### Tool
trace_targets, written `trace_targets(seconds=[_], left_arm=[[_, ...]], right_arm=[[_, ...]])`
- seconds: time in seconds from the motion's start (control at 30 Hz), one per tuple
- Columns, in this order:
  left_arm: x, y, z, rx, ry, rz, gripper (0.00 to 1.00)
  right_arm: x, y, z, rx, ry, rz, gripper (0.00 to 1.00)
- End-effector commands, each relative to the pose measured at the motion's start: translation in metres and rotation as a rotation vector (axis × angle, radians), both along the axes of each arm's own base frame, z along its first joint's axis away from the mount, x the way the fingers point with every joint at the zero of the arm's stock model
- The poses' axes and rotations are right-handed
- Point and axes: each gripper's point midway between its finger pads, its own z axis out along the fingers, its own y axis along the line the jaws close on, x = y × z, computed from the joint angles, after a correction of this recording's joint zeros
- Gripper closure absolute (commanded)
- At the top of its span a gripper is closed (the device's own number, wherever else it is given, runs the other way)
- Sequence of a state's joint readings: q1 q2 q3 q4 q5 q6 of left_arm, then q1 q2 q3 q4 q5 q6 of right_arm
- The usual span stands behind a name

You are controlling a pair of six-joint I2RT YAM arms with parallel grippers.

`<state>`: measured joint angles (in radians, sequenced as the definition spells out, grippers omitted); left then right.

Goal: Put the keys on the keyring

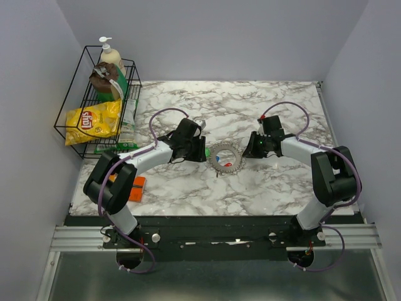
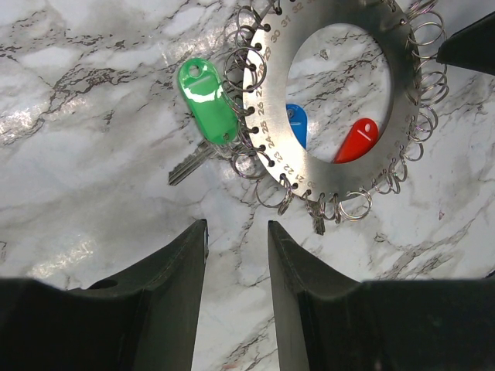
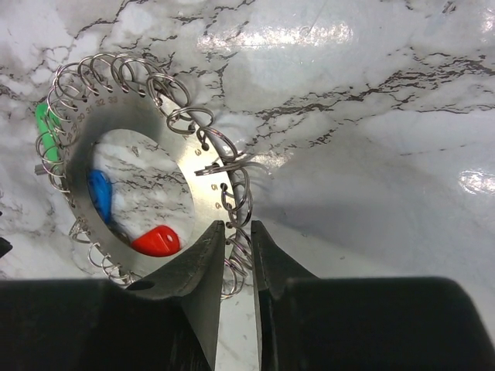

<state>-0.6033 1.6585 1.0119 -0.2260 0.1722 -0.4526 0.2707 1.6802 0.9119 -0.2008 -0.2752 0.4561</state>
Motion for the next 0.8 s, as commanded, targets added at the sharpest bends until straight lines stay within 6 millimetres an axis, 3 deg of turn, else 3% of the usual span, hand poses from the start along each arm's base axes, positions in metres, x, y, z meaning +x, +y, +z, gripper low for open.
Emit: trace_targets(seconds=[0.0,0.43,0.77], left_arm=[[0.0,0.005,0.01,0.004,-0.031,0.004,0.55],[-0.002,0.01,0.013,0.015,-0.037,0.013,0.54],[-0.003,0.011,0.014,0.017,-0.038,0.015,0.54]], right_arm=[[0.001,0.0,-0.004,0.018,0.003,-0.004,0.72],[0.009,0.002,-0.01,0.027,0.011,-0.007,0.75],[0.014,0.007,-0.002,0.046,-0.013,0.007,0.77]])
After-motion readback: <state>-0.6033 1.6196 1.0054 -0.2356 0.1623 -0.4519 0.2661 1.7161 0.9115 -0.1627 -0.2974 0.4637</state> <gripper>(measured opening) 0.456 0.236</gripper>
